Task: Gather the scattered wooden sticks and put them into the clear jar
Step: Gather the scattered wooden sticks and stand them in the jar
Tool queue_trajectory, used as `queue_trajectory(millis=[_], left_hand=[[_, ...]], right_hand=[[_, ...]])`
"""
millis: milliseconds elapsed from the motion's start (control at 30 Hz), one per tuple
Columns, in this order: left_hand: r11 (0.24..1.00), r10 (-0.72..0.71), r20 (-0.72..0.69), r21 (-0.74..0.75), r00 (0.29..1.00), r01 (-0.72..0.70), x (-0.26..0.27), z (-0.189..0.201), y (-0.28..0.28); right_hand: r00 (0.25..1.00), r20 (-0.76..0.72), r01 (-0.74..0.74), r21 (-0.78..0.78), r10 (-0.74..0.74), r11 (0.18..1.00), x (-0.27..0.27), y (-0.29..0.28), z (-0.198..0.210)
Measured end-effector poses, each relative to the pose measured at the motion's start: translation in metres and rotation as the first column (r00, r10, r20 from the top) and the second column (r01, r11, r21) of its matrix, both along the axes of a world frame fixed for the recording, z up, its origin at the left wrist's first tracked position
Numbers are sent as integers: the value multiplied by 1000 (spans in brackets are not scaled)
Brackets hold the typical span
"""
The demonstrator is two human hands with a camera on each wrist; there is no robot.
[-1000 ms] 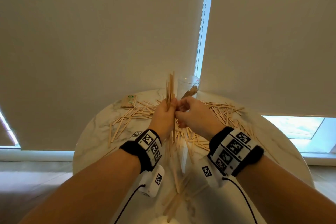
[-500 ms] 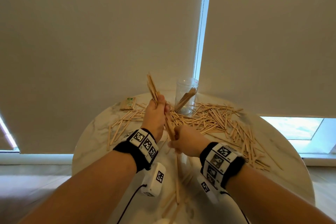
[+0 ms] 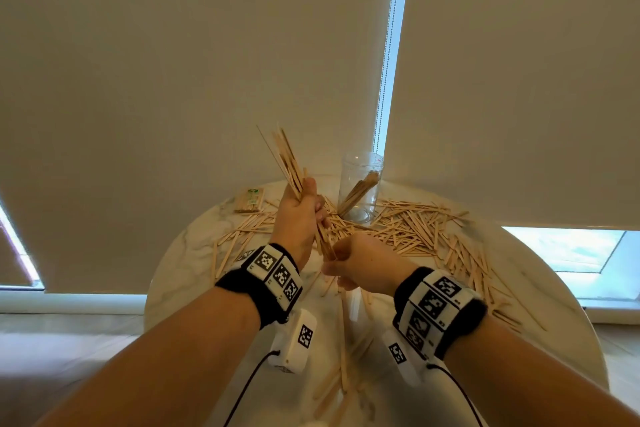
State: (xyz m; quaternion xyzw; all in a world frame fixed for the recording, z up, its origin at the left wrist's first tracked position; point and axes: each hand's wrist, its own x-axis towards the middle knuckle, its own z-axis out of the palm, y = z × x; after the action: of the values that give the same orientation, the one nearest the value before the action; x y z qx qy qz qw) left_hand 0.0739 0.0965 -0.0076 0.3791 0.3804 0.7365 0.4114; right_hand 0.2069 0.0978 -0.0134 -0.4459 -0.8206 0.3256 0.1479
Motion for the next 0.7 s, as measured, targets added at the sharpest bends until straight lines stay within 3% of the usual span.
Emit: queue_trajectory(millis=[133,300,433,567,600,700], left_hand=[[1000,-20,-31,-7,999,19,5,-3,-1],[999,-36,-54,-17,998,35,5,-3,-2],[994,-83,-104,-73,991,76,10,-6,-3],[991,-41,-290,-132,956,2,4,-9,0],[989,-28,-339,-145,941,-23,1,-10,0],[985,-76,-373,-172,925,12,-1,-16,-2]], right_hand=[[993,-118,-14,-76,5,997,1,1,-1],[989,-114,-113,-121,100,986,6,0,2],[973,-229,-62,-150,26,987,2,-6,3],[994,93,-57,82,49,995,11,6,13],[995,100,-16,149,1,989,15,12,20],[976,-212,116,269,-59,956,23,22,49]])
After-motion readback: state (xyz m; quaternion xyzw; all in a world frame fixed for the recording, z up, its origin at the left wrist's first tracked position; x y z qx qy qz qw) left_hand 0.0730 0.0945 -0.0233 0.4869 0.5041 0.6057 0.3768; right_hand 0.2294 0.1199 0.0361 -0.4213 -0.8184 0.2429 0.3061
